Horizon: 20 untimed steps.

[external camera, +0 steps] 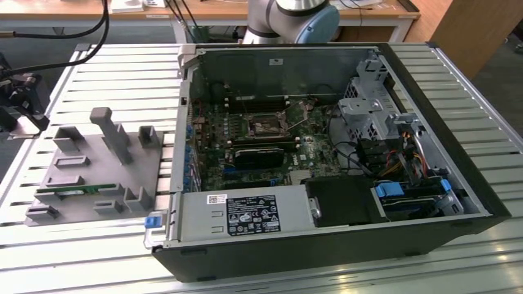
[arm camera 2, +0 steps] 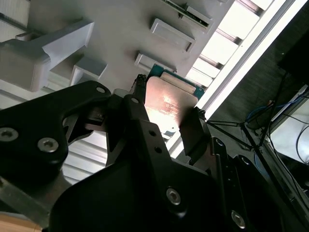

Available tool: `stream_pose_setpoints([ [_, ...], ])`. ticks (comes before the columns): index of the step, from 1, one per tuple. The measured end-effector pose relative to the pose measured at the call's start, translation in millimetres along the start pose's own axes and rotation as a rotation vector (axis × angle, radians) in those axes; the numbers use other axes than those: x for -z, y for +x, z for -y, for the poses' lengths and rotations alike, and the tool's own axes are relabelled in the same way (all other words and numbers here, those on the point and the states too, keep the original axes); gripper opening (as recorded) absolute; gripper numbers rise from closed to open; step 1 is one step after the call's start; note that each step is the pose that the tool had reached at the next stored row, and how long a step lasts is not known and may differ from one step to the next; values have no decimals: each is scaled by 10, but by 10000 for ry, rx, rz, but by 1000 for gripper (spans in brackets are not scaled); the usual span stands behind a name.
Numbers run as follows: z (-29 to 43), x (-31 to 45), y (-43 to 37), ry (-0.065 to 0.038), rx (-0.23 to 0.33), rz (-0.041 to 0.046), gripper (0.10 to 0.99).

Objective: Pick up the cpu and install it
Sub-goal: 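Pick up the cpu and move it towards the insertion slot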

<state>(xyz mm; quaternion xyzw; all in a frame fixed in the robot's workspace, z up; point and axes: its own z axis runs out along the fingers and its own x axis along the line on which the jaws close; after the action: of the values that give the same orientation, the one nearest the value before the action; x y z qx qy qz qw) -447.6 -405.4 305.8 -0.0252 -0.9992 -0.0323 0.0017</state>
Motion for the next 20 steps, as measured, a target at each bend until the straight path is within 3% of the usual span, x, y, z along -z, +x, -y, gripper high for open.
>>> stream_pose_setpoints([
  [10,-28,59,1,-1,2,1,533],
  [20,-85,221,5,0,0,1,533],
])
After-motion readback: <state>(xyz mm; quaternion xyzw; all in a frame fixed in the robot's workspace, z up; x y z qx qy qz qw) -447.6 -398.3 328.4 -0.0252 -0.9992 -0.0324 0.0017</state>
